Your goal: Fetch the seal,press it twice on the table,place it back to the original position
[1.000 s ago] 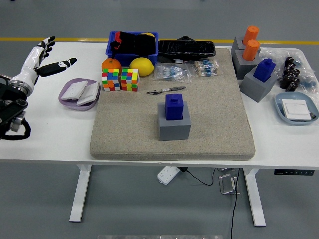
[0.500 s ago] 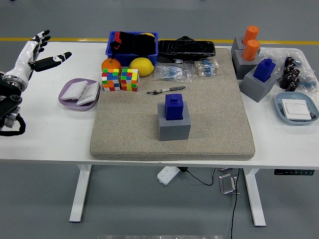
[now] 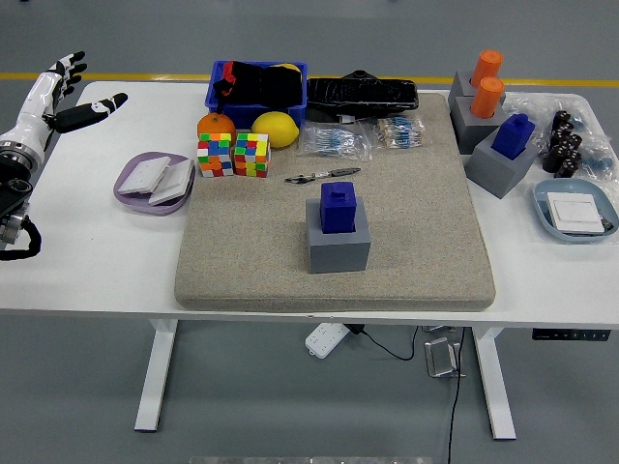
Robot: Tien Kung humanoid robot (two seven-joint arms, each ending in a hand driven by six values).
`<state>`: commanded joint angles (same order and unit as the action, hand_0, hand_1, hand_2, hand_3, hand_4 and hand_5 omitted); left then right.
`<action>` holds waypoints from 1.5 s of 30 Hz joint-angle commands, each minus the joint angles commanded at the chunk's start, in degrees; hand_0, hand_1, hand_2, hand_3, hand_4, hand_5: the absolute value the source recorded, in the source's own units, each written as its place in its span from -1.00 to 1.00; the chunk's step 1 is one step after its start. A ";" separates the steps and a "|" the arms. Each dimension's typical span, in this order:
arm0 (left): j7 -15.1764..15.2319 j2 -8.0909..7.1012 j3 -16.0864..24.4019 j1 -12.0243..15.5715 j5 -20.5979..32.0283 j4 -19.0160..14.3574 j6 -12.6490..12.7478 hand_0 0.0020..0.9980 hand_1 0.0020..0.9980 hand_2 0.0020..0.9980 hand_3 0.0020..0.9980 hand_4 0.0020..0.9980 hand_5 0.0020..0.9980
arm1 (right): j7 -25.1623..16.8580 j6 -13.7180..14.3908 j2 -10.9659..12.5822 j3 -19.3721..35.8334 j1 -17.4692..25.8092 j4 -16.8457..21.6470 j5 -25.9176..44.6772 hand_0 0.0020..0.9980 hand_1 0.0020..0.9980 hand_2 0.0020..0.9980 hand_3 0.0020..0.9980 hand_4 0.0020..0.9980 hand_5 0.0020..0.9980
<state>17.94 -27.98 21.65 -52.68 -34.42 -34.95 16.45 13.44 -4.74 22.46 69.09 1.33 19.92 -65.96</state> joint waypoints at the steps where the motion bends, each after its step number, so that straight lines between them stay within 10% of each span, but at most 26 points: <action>1: -0.02 0.03 -0.05 -0.07 -0.03 -0.02 -0.02 0.84 0.89 0.89 0.95 0.77 -0.31 | -0.01 0.03 0.13 -0.20 -0.01 0.02 0.10 0.55 0.36 0.37 0.24 0.42 -0.31; 45: 0.47 0.79 1.29 0.87 0.11 0.44 0.27 0.83 0.87 0.88 0.89 0.74 -0.35 | 0.00 0.08 -0.68 0.51 0.73 -0.07 0.14 0.54 0.36 0.36 0.25 0.40 -0.30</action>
<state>18.41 -27.19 22.94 -51.81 -34.31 -34.51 16.72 13.43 -4.66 21.78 69.59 2.06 19.85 -65.82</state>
